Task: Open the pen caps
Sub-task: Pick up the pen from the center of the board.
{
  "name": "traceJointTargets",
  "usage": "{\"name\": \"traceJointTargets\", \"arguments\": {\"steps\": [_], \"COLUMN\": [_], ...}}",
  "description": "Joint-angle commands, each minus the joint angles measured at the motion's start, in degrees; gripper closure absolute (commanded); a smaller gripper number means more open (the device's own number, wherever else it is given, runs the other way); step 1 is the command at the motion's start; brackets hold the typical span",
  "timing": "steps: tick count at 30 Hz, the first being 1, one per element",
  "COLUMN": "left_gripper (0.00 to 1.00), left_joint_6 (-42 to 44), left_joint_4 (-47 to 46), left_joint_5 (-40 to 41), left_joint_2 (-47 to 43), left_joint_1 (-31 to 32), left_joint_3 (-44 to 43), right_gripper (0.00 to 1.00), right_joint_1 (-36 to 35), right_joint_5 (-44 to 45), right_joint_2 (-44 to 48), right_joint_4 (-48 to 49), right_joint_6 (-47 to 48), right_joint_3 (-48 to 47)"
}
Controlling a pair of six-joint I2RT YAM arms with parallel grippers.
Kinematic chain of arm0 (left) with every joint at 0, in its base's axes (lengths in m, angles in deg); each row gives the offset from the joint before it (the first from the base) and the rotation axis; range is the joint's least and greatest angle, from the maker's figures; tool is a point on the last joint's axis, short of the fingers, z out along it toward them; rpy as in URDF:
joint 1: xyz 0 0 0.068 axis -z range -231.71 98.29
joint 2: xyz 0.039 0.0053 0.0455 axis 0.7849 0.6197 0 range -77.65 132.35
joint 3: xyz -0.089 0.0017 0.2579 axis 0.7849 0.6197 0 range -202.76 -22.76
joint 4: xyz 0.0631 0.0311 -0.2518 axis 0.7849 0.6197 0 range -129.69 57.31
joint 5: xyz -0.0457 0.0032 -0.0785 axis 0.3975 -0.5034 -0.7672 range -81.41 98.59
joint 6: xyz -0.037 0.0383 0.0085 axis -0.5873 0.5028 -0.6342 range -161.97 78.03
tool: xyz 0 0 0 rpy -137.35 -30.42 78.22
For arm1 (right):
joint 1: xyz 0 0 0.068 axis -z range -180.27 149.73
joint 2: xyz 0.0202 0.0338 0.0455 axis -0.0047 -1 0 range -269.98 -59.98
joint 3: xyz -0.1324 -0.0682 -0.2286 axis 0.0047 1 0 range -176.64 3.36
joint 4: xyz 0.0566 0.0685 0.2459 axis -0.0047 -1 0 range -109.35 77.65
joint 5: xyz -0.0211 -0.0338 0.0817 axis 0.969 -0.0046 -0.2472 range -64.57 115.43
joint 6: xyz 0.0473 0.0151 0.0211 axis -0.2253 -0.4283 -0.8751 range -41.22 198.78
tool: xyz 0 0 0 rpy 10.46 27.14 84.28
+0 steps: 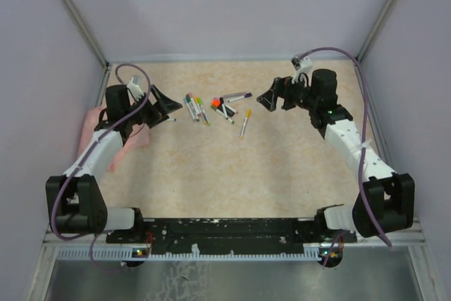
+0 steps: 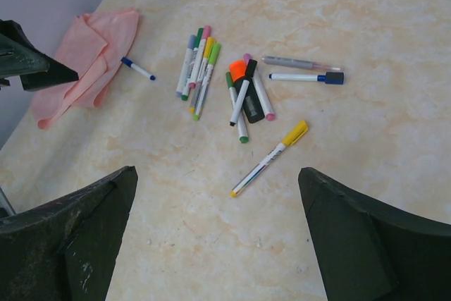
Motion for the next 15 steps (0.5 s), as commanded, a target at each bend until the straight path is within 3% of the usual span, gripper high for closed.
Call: {"name": "traceJointTargets", "arguments": {"steps": [1, 9, 15], "left_gripper": [0.00, 0.01, 0.02], "left_joint_6": [-2.03, -6.64, -11.83], "left_joint_4": [-1.50, 4.61, 13.85], "left_joint_5": [1.00, 11.83, 31.53], "left_joint_2": [2.09, 8.21, 12.80], "left_joint_1": [-0.49, -0.19, 3.15], "left_joint_3": [0.98, -1.08, -8.13], "right_gripper": [0.02, 0.02, 0.02], "right_joint_1": [-0.14, -0.16, -0.12], "right_joint_5": [-2.20, -2.23, -2.57], "right_joint_2": [-2.06, -5.20, -5.15], "right_joint_4": [3.66, -2.46, -1.98], "right_joint_6": [-0.59, 0.90, 0.10], "right_joint_3": [-1.32, -3.37, -2.27]}}
